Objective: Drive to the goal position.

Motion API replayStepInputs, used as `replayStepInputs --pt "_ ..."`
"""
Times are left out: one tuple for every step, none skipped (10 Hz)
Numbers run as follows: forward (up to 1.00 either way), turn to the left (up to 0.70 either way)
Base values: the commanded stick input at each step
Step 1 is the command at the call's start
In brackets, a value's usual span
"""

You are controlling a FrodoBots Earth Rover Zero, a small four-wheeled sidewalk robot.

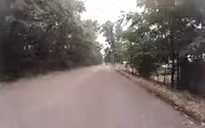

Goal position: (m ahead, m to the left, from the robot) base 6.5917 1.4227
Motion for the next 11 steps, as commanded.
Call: replayStepInputs --pt "0.7 0.0" --pt "0.7 0.0" --pt "0.7 0.0" --pt "0.7 0.0" --pt "0.7 0.0" --pt "0.7 0.0" --pt "0.7 0.0" --pt "0.7 0.0" --pt "0.7 0.0" --pt "0.7 -0.06" --pt "0.7 -0.19"
